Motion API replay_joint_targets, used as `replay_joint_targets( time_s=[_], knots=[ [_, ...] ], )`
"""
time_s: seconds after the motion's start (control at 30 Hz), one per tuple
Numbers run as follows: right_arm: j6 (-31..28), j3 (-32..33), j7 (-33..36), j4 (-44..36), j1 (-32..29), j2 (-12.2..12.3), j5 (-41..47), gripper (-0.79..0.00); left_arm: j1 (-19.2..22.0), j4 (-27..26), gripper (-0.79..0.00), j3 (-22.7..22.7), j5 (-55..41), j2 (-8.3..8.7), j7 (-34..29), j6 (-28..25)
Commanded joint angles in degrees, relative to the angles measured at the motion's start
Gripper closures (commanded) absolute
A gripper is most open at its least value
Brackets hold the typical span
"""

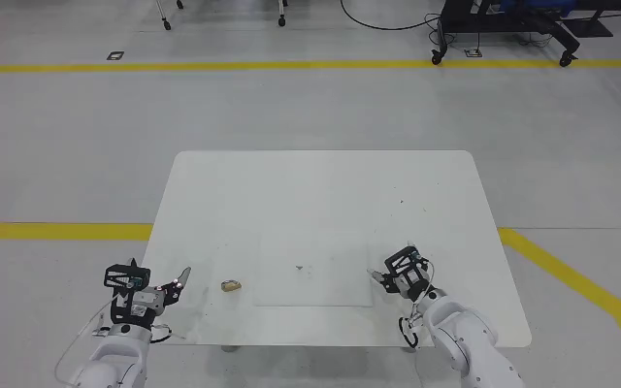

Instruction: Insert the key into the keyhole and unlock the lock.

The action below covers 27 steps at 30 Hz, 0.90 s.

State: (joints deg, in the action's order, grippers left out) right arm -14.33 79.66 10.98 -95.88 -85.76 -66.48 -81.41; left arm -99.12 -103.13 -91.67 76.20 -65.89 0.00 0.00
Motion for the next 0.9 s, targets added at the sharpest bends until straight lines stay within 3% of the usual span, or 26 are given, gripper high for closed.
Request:
replay_joint_targets(
  time_s=[0.0, 0.27, 0.37, 0.5, 0.73, 0.87],
  knots=[
    [0.0, 0.0, 0.0, 0.0, 0.0, 0.0, 0.0, -0.784, 0.0, 0.0, -0.785, 0.0, 0.0, 0.00, 0.0, 0.0],
    [0.0, 0.0, 0.0, 0.0, 0.0, 0.0, 0.0, -0.785, 0.0, 0.0, -0.785, 0.0, 0.0, 0.00, 0.0, 0.0],
    [-0.7, -1.4, 3.0, 1.4, 2.5, -0.2, 0.5, -0.785, 0.0, 0.0, -0.785, 0.0, 0.0, 0.00, 0.0, 0.0],
    [-5.7, -4.4, 8.0, 5.4, 8.5, -0.6, 2.9, -0.785, 0.0, 0.0, -0.785, 0.0, 0.0, 0.00, 0.0, 0.0],
    [-21.7, -10.4, 19.2, 13.0, 18.1, -1.1, 7.9, -0.785, 0.0, 0.0, -0.785, 0.0, 0.0, 0.00, 0.0, 0.0],
    [-25.6, -13.3, 22.6, 16.7, 22.6, -1.7, 10.9, -0.785, 0.0, 0.0, -0.785, 0.0, 0.0, 0.00, 0.0, 0.0]
  ],
)
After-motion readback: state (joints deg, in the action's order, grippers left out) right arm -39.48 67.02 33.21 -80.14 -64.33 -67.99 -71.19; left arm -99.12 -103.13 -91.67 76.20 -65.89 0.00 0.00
